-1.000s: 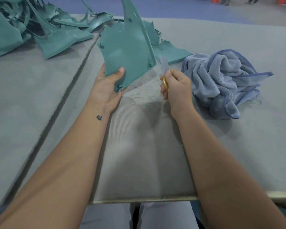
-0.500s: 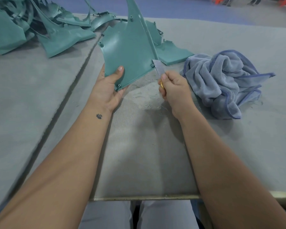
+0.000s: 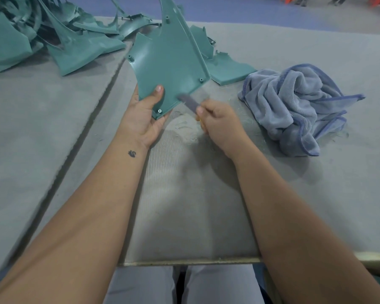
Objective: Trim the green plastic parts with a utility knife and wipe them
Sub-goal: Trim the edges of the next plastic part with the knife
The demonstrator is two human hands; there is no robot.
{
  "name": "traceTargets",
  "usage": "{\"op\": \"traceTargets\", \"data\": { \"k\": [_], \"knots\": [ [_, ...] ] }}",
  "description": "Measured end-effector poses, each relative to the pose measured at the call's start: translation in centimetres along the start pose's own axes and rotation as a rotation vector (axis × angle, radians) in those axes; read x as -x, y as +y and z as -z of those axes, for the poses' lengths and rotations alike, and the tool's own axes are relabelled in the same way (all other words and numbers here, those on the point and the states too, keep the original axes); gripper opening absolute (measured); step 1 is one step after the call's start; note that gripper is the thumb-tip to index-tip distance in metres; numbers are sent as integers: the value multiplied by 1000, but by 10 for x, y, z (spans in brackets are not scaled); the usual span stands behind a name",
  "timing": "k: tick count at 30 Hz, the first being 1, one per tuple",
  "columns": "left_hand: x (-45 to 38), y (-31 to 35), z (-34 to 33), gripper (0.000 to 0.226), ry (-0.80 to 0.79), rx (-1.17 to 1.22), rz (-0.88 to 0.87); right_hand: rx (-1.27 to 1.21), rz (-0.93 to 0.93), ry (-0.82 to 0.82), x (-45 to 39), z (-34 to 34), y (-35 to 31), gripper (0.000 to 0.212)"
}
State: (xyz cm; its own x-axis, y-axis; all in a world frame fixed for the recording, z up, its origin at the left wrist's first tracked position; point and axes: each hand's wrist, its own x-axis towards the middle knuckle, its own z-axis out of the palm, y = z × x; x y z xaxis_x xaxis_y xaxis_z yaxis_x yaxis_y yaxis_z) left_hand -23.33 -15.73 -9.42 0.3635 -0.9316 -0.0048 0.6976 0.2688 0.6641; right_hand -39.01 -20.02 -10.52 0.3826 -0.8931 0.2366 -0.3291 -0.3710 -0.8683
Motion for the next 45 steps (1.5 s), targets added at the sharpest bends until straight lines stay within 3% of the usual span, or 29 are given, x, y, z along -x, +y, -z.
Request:
{"op": "traceTargets", "data": {
  "k": [4,11,14,19,22,28,31,33,35,37,40,45],
  "knots": [
    [2,2,-2,26,24,-10,-11,-19,-9,-22,1,0,-3,32],
    [-5,18,4,26,97,-270,35,-402,-107,347,-2,15,-9,19],
    [-6,31,13,25,80,-354,106,-339,-77,462,-3,19,-7,22],
    [-2,53,28,24,59,-203,211,-67,72,533,-5,21,-5,22],
    [2,61,31,33,-43,-243,274,10,126,483,-3,19,-6,18],
    [4,68,40,23,-202,-147,397,126,18,342,1,24,-13,24],
    [5,66,40,22,-160,-125,333,205,-12,368,1,23,-14,18],
    [4,63,37,12,-81,-132,216,245,-11,473,-1,21,-12,19],
    [3,61,33,16,-31,-130,140,175,29,568,-2,21,-10,22],
    [0,59,31,24,-9,-184,102,-136,21,513,-2,23,-14,25],
    [-4,55,31,44,50,-331,46,-615,-131,267,0,24,-23,24],
    [-6,48,27,36,85,-665,-28,-703,-146,14,7,20,-32,22]
  ]
}}
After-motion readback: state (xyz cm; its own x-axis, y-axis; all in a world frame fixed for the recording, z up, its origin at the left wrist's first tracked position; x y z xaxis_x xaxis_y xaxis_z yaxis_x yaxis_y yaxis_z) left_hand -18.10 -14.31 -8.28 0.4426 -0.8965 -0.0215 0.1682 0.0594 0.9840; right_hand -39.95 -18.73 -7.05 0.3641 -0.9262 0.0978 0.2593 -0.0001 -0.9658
